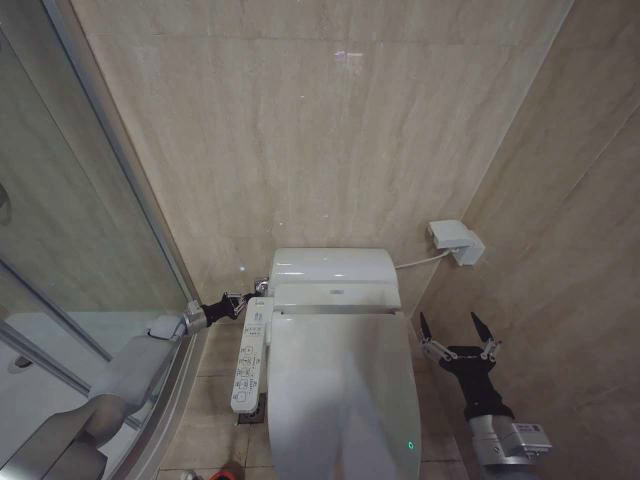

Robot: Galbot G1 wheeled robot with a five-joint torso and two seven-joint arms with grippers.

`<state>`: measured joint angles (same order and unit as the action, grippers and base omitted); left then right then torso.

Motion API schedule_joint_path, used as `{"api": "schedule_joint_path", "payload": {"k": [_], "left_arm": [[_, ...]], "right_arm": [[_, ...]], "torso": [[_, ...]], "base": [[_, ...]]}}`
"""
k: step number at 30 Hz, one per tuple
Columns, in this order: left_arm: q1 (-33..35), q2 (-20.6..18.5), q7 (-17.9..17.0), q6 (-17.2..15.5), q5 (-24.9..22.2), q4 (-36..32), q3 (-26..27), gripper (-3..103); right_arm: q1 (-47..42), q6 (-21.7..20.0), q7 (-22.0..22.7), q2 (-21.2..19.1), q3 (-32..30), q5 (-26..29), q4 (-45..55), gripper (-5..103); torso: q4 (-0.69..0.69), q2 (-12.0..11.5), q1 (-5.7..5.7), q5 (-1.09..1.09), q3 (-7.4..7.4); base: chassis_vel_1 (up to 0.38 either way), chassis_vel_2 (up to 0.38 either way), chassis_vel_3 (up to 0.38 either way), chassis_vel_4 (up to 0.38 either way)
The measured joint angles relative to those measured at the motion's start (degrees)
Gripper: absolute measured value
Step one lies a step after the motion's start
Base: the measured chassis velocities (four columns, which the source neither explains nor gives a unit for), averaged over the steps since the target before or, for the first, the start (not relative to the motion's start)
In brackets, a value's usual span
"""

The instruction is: Open the toilet lid, clean the toilet bowl with a toilet brush, close the toilet lid, and flush.

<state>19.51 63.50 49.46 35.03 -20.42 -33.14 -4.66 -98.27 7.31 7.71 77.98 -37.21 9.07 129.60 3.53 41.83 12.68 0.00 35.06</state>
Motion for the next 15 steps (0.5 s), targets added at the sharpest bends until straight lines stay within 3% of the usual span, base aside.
{"api": "schedule_joint_path", "payload": {"k": [15], "left_arm": [[0.19, 0.02, 0.43, -0.09, 0.13, 0.13, 0.03, 0]], "right_arm": [[0.0, 0.0, 0.0, 0.0, 0.0, 0.0, 0.0, 100]], "torso": [[0.0, 0.0, 0.0, 0.0, 0.0]], "base": [[0.0, 0.0, 0.0, 0.0]]}}
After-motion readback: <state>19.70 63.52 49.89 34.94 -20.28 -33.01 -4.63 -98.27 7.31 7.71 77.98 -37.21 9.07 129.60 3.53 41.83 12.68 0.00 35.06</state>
